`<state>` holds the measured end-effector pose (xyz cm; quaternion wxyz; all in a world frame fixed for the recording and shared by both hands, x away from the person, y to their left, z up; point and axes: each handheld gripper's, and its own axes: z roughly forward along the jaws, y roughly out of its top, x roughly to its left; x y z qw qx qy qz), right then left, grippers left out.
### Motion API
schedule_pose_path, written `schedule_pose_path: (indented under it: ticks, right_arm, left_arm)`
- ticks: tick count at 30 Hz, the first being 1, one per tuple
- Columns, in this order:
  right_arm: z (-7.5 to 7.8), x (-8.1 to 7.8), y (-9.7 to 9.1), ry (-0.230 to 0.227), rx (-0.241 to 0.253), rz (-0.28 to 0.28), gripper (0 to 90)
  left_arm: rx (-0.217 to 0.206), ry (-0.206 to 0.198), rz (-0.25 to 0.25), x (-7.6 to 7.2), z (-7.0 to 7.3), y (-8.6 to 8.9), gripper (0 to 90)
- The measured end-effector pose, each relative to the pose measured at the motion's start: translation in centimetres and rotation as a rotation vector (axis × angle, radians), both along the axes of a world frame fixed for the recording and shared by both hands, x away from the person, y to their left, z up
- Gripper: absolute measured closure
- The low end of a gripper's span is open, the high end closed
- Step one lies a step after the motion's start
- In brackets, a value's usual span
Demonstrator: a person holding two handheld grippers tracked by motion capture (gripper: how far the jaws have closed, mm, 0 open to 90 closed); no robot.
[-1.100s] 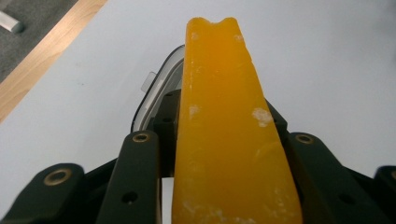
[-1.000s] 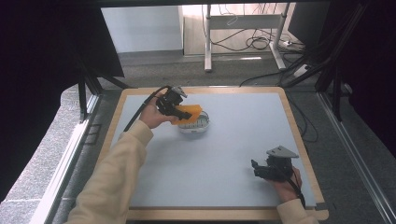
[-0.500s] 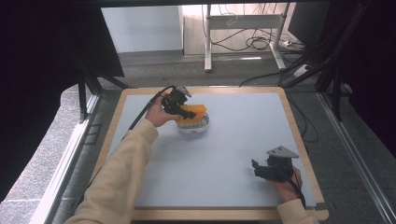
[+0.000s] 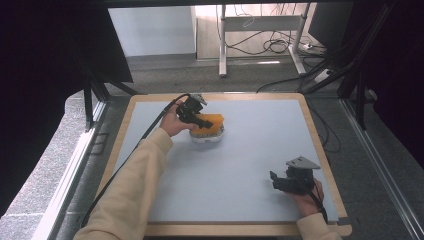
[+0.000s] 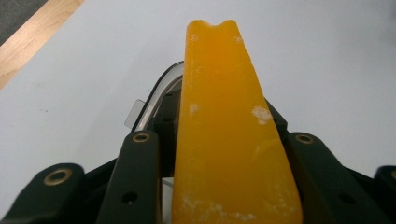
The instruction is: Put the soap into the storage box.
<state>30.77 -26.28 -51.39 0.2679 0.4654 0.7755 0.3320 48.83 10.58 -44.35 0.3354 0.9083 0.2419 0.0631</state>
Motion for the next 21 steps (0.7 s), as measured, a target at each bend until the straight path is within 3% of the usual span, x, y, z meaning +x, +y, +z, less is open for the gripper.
schedule_pose_path:
  ticks: [9,14,16,21]
  right_arm:
    - [0.0,0.0,0.0,0.0,0.001,0.001,15.2]
    - [0.0,0.0,0.1,0.0,0.002,0.006,15.2]
    - [0.0,-0.1,0.1,0.001,0.0,0.008,15.2]
    - [0.0,-0.1,0.1,0.004,0.001,0.007,15.2]
  left_arm:
    - [-0.017,0.027,-0.008,0.6,-1.1,-0.1,62.0]
    - [0.052,0.016,-0.033,0.9,-1.9,0.1,61.8]
    - [0.038,0.011,-0.038,1.0,-2.0,0.3,61.8]
    - [0.05,-0.025,-0.033,0.9,-1.9,0.3,59.9]
